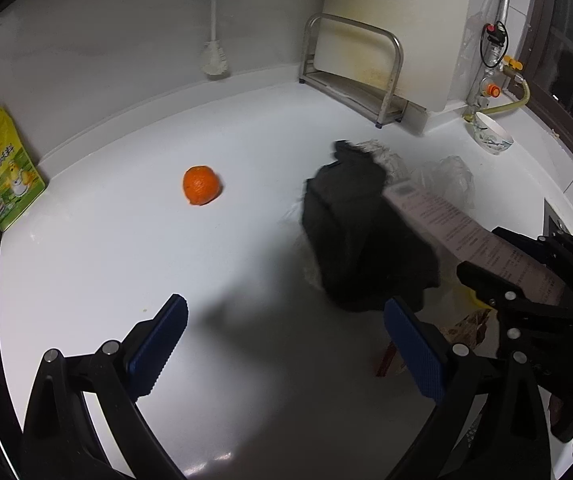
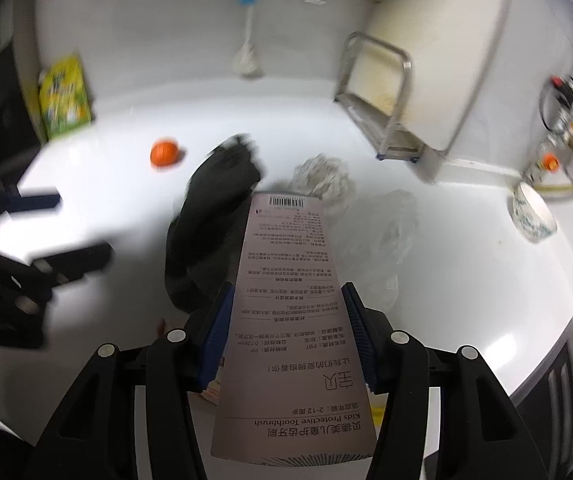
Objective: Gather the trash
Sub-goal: 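Grasp the dark grey sock with the left tool while the right tool holds the pink box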
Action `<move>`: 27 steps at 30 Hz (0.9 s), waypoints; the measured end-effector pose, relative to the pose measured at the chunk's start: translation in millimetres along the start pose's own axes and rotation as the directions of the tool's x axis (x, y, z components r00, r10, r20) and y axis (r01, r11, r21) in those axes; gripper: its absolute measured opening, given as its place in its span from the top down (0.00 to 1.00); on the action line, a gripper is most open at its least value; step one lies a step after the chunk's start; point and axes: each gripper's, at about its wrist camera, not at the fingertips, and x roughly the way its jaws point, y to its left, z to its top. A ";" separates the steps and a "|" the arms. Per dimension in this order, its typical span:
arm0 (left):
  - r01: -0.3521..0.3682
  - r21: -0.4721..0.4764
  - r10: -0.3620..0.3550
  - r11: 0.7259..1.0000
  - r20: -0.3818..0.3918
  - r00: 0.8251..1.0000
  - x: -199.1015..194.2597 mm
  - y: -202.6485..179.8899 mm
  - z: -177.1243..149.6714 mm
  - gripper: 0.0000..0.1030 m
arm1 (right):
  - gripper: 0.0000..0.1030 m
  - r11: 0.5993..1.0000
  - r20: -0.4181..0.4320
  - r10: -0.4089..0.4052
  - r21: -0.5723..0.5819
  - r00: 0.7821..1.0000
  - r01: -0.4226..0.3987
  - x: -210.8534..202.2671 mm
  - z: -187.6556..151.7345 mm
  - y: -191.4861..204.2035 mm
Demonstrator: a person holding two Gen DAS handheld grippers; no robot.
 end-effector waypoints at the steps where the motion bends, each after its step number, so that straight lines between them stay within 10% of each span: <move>1: 0.007 0.001 -0.007 1.000 0.002 1.000 1.5 -1.8 1.2 0.06 | 0.50 0.999 0.017 0.011 0.042 1.000 -0.011 -4.7 1.0 -5.0; 21: -0.034 0.109 0.028 0.993 0.052 0.998 66.3 -48.6 21.5 0.10 | 0.49 0.884 0.098 -0.080 0.467 0.992 0.025 -52.8 -44.0 -57.7; 27: -0.072 0.168 0.064 0.983 0.051 0.997 77.8 -63.8 19.9 0.51 | 0.49 0.859 0.075 -0.089 0.510 0.993 0.038 -55.6 -61.9 -58.3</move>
